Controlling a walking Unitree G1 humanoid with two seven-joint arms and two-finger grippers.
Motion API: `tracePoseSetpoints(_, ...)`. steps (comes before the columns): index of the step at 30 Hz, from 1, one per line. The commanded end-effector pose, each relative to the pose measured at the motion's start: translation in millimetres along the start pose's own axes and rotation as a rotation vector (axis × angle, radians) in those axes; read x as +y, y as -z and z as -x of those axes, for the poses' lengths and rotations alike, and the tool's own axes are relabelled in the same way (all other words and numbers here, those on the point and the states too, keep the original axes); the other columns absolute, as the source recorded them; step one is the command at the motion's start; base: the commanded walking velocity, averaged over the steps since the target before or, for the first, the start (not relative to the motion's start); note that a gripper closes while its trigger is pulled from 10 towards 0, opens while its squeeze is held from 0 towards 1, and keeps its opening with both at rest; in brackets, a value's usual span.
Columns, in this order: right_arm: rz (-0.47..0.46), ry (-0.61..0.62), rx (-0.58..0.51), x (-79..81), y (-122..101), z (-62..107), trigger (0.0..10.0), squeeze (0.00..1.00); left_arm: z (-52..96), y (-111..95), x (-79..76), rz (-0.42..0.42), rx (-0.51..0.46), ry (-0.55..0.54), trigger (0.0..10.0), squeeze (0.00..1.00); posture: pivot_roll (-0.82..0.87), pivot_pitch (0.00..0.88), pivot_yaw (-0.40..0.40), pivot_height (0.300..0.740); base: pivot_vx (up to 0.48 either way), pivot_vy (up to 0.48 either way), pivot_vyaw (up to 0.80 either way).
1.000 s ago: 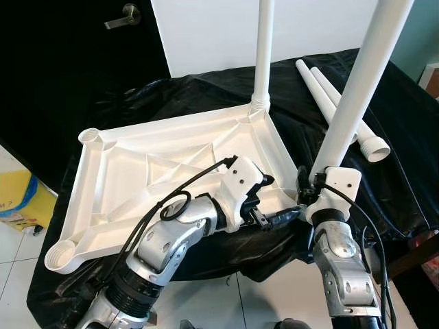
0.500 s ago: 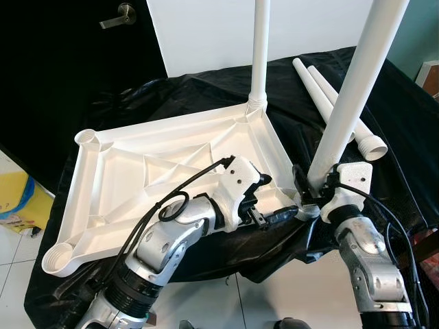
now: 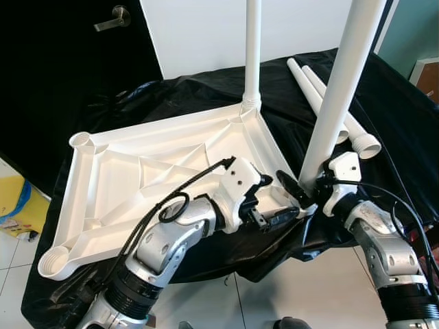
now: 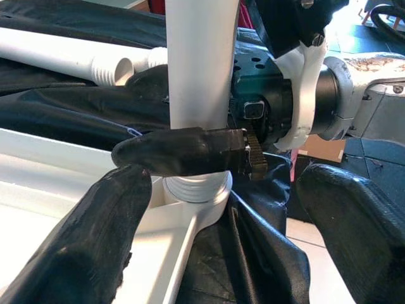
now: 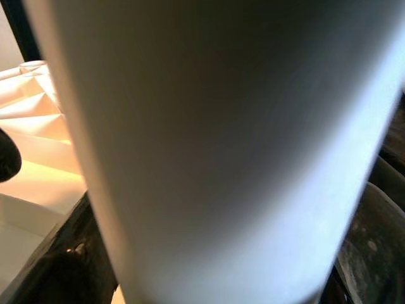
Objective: Building children table
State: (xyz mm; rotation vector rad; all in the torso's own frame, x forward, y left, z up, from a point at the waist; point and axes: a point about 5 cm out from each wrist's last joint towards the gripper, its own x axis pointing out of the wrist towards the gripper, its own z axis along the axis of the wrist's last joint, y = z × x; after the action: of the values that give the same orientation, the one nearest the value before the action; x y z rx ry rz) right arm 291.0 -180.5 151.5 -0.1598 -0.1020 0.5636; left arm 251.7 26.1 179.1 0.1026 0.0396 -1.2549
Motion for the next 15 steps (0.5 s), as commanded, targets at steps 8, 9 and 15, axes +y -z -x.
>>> tracePoseSetpoints(8, -0.008, -0.078, 0.039, 5.5, 17, 0.5, 0.0, 0.00, 2.8, 24, 3.6, -0.011, 0.010, -0.039, 10.0, 0.00, -0.16, 0.058, 0.087, 0.740, 0.000, 0.000, 0.00)
tracePoseSetpoints(9, -0.013, -0.081, 0.043, 6.5, 20, 1.9, 0.0, 0.00, 3.0, 27, 3.6, -0.021, 0.020, -0.048, 10.0, 0.00, -0.16, 0.056, 0.092, 0.740, 0.000, 0.000, 0.00)
tracePoseSetpoints(15, -0.022, -0.070, 0.045, 7.5, 24, 3.9, 0.0, 0.00, 2.8, 29, 2.8, -0.029, 0.026, -0.051, 10.0, 0.00, -0.16, 0.062, 0.096, 0.740, 0.000, 0.000, 0.00)
